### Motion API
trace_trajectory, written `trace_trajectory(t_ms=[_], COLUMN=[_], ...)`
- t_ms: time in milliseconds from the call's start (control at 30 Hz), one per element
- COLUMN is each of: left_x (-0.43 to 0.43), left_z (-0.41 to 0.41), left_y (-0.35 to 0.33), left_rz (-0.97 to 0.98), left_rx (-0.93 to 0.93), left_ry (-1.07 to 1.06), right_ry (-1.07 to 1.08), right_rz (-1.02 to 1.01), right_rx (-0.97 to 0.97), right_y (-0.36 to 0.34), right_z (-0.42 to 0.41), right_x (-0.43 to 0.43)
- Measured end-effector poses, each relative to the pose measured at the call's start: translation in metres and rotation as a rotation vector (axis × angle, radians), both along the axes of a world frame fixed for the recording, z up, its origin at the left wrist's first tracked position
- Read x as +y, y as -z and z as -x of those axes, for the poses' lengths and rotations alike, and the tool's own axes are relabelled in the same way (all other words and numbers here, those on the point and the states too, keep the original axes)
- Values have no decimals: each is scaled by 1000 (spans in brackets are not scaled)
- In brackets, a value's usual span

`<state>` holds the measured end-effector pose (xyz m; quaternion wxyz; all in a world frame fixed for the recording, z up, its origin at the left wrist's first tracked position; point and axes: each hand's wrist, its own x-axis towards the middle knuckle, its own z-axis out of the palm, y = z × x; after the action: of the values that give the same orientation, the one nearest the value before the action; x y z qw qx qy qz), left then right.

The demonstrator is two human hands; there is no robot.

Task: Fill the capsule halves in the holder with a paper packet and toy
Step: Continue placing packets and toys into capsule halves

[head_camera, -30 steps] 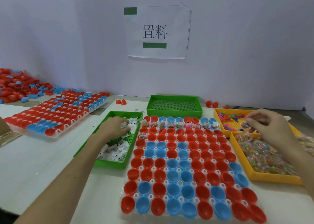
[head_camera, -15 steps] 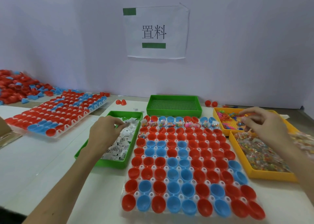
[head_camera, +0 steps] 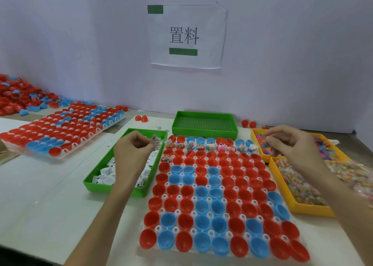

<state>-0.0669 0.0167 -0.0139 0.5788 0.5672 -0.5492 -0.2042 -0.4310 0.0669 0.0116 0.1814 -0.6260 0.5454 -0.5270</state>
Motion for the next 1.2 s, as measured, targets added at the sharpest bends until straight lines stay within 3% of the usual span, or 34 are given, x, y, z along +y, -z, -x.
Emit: trace_trajectory(t_ms=[600,1200], left_x=[-3,2], left_z=[-54,-45], left_y=[14,9], left_rz=[-104,-55], left_rx=[-337,-340], left_ry=[-296,-140], right_ry=[-3,-140], right_rz=[-53,-53], right_rx=[-3,-78], right_y=[5,4], right_z=[-11,-34], right_x=[4,11])
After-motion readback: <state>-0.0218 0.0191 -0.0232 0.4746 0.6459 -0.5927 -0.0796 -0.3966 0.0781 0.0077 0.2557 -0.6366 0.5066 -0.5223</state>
